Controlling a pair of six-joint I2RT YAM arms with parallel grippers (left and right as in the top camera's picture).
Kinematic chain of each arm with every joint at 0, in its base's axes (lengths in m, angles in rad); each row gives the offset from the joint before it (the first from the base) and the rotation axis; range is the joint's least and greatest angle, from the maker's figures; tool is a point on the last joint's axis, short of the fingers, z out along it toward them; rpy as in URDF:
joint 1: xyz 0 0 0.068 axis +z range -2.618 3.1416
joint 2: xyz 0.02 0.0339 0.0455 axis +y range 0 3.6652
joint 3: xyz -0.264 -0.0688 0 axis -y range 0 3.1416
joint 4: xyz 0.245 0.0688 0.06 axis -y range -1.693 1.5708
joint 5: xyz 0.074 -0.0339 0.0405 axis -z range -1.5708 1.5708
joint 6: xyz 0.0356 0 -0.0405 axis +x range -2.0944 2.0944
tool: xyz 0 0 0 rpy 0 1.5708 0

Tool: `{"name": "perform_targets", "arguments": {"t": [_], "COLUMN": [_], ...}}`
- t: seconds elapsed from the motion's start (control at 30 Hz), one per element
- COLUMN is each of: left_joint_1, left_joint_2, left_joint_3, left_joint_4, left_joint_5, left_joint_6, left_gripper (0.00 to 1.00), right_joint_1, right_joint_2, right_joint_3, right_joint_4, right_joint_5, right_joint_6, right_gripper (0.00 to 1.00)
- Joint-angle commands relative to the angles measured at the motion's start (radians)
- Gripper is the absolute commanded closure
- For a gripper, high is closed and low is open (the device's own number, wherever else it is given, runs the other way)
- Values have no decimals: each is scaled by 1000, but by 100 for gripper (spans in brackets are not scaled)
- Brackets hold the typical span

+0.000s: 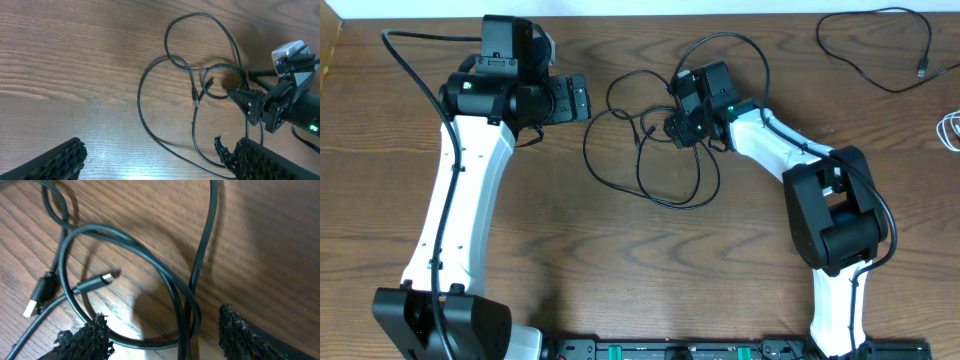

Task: Untangle cables

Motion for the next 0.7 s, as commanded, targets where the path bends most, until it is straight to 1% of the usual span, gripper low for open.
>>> {"name": "perform_targets", "arguments": {"t": [0.0,0.03,0.1,0.17,0.27,0.33,0.37,0.43,0.47,0.53,0.67], "left_joint_1": [2,2,2,2,2,2,2,2,2,3,2], "left_joint_2": [2,2,2,2,2,2,2,2,2,2,2], "left_joint_3": [16,16,16,15,15,16,15,15,15,15,15], "left_joint_4": [-4,-4,-4,-4,-6,-8,-11,-11,-11,-11,-11], "left_joint_5": [-10,-10,-10,-10,-10,-10,-10,-10,-10,-10,-10], "left_joint_6": [6,6,6,6,6,6,6,6,6,6,6], "left_gripper": [5,5,5,5,5,5,5,5,5,5,5], "right_joint_1": [-1,-1,-1,-1,0,0,0,-4,-8,-17,-53], "right_joint_2": [27,34,41,41,41,41,41,25,10,-43,-211], "right_joint_3": [-25,-25,-25,-25,-25,-25,-24,-23,-22,-21,-21], "right_joint_4": [18,17,10,6,6,6,6,-8,-21,-55,-142], "right_joint_5": [3,3,3,3,3,1,-2,-5,-5,-5,-5], "right_joint_6": [90,109,155,200,262,276,276,276,275,274,266], "right_gripper": [34,38,43,51,61,71,78,95,99,99,99]}}
